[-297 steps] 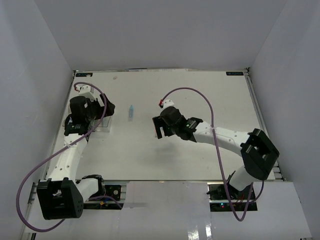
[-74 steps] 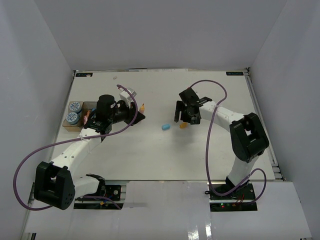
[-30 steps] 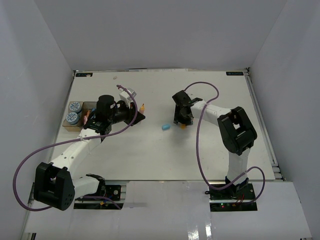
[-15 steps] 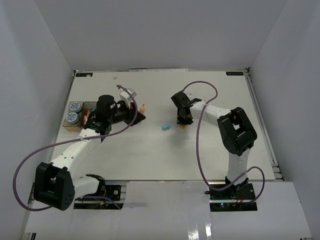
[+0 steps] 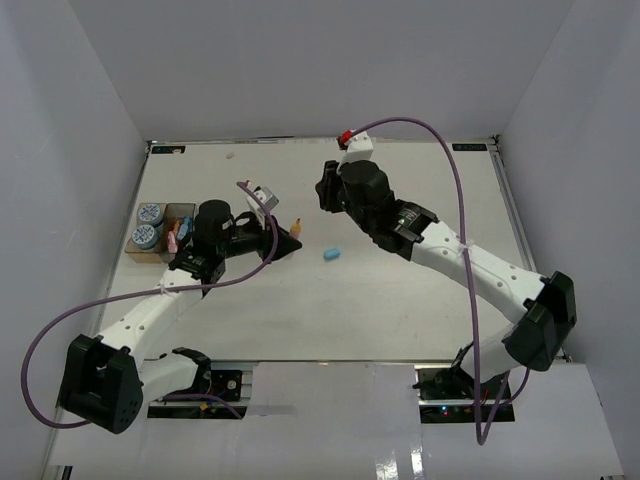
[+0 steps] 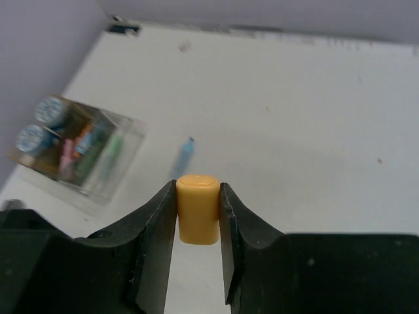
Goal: Sort the stationery into containers
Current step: Close the pen cap on the pen.
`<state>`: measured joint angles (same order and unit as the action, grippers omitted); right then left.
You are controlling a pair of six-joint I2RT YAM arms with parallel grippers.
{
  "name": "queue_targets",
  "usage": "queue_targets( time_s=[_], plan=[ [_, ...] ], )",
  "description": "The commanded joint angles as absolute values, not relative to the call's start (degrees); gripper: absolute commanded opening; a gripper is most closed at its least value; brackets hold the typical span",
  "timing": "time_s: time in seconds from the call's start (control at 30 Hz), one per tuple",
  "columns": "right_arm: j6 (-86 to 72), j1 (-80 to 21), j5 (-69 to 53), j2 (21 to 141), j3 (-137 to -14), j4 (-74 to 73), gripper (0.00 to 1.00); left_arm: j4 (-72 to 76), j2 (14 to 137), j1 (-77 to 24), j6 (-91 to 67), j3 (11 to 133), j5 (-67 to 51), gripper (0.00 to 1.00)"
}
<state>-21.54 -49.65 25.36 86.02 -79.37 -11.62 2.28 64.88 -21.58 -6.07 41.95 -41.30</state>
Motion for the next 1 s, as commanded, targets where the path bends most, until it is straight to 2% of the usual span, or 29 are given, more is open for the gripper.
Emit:
queue_targets(
  time_s=[0.0, 0.03, 0.17, 0.57, 0.97],
  plan=[
    [-17.32, -52.63, 27.07, 81.4, -77.44, 5.77, 0.25, 8.52, 60.56, -23.2, -6.94, 40.17, -43.86, 0.1],
    [-16.62, -53.26, 27.16, 80.69, -76.21, 11.89, 0.25, 9.4, 60.21, -23.29, -7.38, 39.64, -44.12, 0.11],
    [-16.17, -56.07, 28.03, 79.8, -73.22, 19.5, 0.23, 11.07, 58.98, -23.29, -7.65, 38.76, -42.98, 0.11],
    [-13.63, -63.1, 33.83, 83.41, -72.86, 24.34, 0.23, 12.92, 56.08, -23.29, -9.75, 37.09, -34.91, 0.11],
    [-11.87, -65.57, 38.58, 84.81, -70.14, 26.63, 0.23, 16.0, 52.82, -23.29, -13.18, 34.63, -28.74, 0.11]
  ],
)
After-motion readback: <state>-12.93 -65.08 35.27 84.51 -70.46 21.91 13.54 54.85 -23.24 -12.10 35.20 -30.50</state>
